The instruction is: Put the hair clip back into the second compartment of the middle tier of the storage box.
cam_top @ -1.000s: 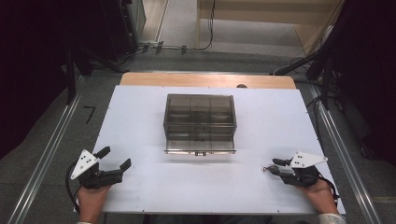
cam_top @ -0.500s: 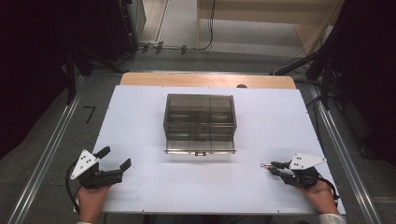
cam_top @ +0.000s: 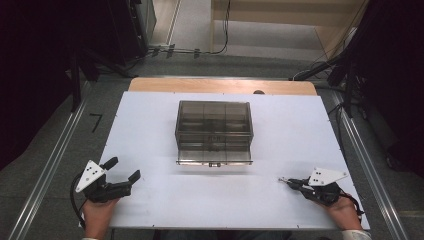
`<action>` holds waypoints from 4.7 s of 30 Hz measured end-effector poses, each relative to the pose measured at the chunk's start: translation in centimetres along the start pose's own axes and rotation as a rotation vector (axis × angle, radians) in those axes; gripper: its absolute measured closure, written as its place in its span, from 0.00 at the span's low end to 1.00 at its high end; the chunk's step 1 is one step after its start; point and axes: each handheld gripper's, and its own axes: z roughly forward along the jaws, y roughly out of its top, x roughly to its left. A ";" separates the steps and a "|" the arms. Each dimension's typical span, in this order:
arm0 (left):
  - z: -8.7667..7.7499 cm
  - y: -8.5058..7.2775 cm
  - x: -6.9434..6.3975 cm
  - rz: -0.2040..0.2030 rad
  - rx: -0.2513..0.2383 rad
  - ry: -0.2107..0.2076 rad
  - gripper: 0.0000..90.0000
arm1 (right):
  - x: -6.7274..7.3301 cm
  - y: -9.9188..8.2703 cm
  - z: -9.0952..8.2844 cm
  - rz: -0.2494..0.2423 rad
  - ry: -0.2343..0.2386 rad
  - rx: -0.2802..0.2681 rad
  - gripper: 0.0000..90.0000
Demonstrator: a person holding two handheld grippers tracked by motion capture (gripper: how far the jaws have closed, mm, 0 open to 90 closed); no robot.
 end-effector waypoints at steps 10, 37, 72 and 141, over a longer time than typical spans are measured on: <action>0.0 0.0 0.0 -0.002 0.000 0.000 0.04 | -0.2 -0.1 -0.6 0.036 -0.011 -0.052 0.93; 0.0 0.0 0.0 0.001 0.000 0.001 0.04 | 1.0 1.9 -0.4 0.068 -0.001 -0.231 0.93; 0.0 0.0 -0.1 0.003 0.000 0.004 0.04 | 3.1 9.6 4.5 -0.030 0.079 -0.327 0.93; 0.0 -0.1 -0.2 0.008 -0.005 0.028 0.04 | 5.7 17.1 13.0 0.043 -0.007 -0.208 0.91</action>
